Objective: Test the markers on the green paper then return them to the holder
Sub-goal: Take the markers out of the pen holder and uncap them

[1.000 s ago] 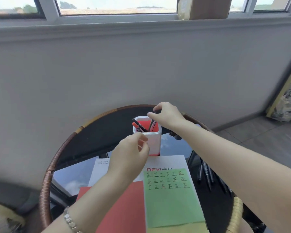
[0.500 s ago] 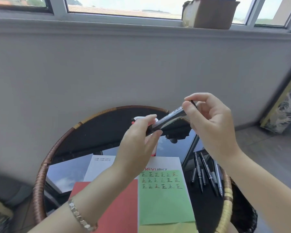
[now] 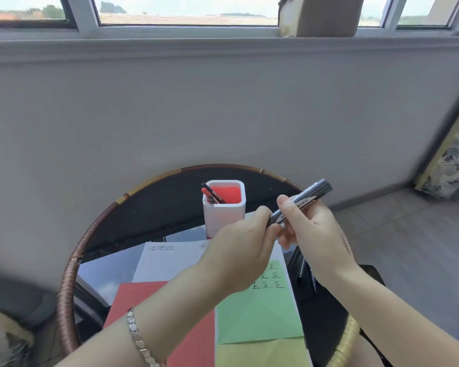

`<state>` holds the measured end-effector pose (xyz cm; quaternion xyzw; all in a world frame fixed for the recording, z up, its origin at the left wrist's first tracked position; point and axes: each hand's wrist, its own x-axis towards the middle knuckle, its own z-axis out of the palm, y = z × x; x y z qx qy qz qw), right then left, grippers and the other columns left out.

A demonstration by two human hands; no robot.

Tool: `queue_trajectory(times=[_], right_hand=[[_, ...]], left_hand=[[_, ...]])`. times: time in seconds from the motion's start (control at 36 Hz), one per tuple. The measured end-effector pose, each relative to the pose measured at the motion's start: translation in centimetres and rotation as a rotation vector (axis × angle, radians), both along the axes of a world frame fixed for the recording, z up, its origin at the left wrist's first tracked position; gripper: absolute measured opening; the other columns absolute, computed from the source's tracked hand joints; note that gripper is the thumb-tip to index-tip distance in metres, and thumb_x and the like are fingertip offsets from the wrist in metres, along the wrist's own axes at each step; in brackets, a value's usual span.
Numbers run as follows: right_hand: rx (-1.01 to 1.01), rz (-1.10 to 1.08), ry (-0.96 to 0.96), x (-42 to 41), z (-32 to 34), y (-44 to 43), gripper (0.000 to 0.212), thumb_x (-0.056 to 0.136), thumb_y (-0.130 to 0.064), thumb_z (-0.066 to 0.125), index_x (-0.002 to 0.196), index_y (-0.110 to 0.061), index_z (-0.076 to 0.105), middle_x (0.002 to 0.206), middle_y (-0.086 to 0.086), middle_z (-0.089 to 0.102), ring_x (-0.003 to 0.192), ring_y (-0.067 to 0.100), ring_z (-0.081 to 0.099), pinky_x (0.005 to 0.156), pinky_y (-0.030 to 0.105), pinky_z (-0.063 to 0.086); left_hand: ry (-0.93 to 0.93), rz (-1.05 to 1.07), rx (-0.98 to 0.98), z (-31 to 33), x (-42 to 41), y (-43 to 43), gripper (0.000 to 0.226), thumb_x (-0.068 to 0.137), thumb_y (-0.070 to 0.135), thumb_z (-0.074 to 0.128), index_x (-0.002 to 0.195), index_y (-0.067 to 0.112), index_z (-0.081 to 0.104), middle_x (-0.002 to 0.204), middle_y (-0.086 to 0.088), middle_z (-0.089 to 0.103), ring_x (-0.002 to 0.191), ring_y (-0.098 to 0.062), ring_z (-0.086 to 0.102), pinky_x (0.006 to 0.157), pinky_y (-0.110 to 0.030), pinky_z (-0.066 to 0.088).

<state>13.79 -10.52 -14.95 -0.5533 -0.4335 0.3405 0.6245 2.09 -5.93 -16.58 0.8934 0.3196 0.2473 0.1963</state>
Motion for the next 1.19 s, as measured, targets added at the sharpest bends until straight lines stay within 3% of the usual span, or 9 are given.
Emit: queue_trajectory(times=[0.33,0.5,0.58,0.67,0.72,0.78,0.89,1.0,1.19], right_hand=[[0.106,0.107,-0.033,0.5,-0.8,-0.3,0.020,0.092,-0.014,0.045,0.074,-0.006,0.046,0.046,-0.006,0.049,0.041,0.005,0.042,0.041,0.014,0.037],[-0.111,0.148,0.149,1.5,-1.0,0.7,0.024,0.092,-0.029,0.045,0.078,-0.011,0.053,0.055,-0.005,0.057,0.059,0.016,0.052,0.063,0.026,0.051],[-0.232,0.070,0.366,3.6,-0.7,1.9,0.023,0.093,-0.028,0.048,0.081,-0.009,0.051,0.062,0.002,0.052,0.050,0.014,0.049,0.050,0.022,0.044],[-0.351,0.087,0.333,5.7,-0.8,2.9,0.015,0.090,-0.012,0.051,0.076,-0.011,0.044,0.065,0.008,0.050,0.039,0.010,0.045,0.043,0.017,0.040],[-0.483,0.128,0.201,6.5,-1.4,3.6,0.015,0.089,-0.012,0.053,0.076,-0.011,0.045,0.058,0.005,0.053,0.038,0.009,0.044,0.045,0.017,0.039],[-0.638,0.147,-0.203,6.6,-2.4,4.1,0.016,0.088,-0.023,0.058,0.089,-0.010,0.049,0.059,0.003,0.051,0.044,0.010,0.042,0.047,0.019,0.036],[-0.686,0.062,-0.822,5.7,-5.3,4.4,0.065,0.089,-0.033,0.053,0.140,-0.019,0.015,0.064,0.004,0.049,0.044,0.013,0.040,0.039,0.020,0.030],[-0.571,0.108,-1.056,5.4,-7.1,4.2,0.038,0.092,-0.035,0.047,0.126,-0.020,0.038,0.070,-0.004,0.048,0.052,0.012,0.041,0.045,0.025,0.030],[-0.520,0.053,-1.338,6.8,-8.9,3.7,0.033,0.094,-0.039,0.042,0.115,-0.018,0.054,0.098,0.001,0.062,0.093,0.021,0.057,0.066,0.030,0.042]], left_hand=[[-0.073,-0.084,-0.133,-0.5,-0.3,0.1,0.032,0.094,0.042,0.036,0.093,0.015,0.052,0.065,-0.005,0.054,0.048,-0.012,0.037,0.047,-0.025,0.031],[-0.016,0.068,-0.249,-1.4,-0.6,0.3,0.028,0.093,0.051,0.029,0.103,0.027,0.041,0.062,0.006,0.051,0.051,-0.007,0.045,0.049,-0.027,0.034],[-0.036,0.183,-0.381,-2.1,-1.4,0.9,0.020,0.097,0.038,0.024,0.107,0.026,0.035,0.070,-0.001,0.051,0.061,-0.016,0.048,0.056,-0.032,0.037],[-0.089,0.293,-0.488,-2.8,-2.4,1.4,0.018,0.095,0.019,0.026,0.112,0.022,0.032,0.072,-0.005,0.046,0.060,-0.020,0.043,0.057,-0.031,0.033],[-0.102,0.327,-0.507,-3.3,-2.6,1.7,0.018,0.094,0.014,0.029,0.111,0.022,0.031,0.076,-0.004,0.047,0.060,-0.018,0.042,0.055,-0.031,0.033],[-0.122,0.342,-0.463,-4.0,-2.7,2.0,0.017,0.095,0.011,0.034,0.109,0.021,0.032,0.077,0.003,0.047,0.060,-0.010,0.043,0.054,-0.025,0.036],[-0.060,0.289,-0.449,-4.5,-2.5,1.8,0.019,0.095,0.007,0.034,0.105,0.022,0.026,0.092,-0.004,0.056,0.062,-0.015,0.045,0.056,-0.027,0.035],[-0.054,0.283,-0.430,-4.3,-2.4,1.5,0.013,0.096,0.021,0.040,0.104,0.020,0.030,0.097,-0.002,0.058,0.068,-0.016,0.053,0.063,-0.030,0.041],[0.000,0.252,-0.374,-5.1,0.4,1.4,0.010,0.092,0.024,0.051,0.094,0.014,0.053,0.089,0.003,0.056,0.074,-0.012,0.051,0.058,-0.024,0.039]])
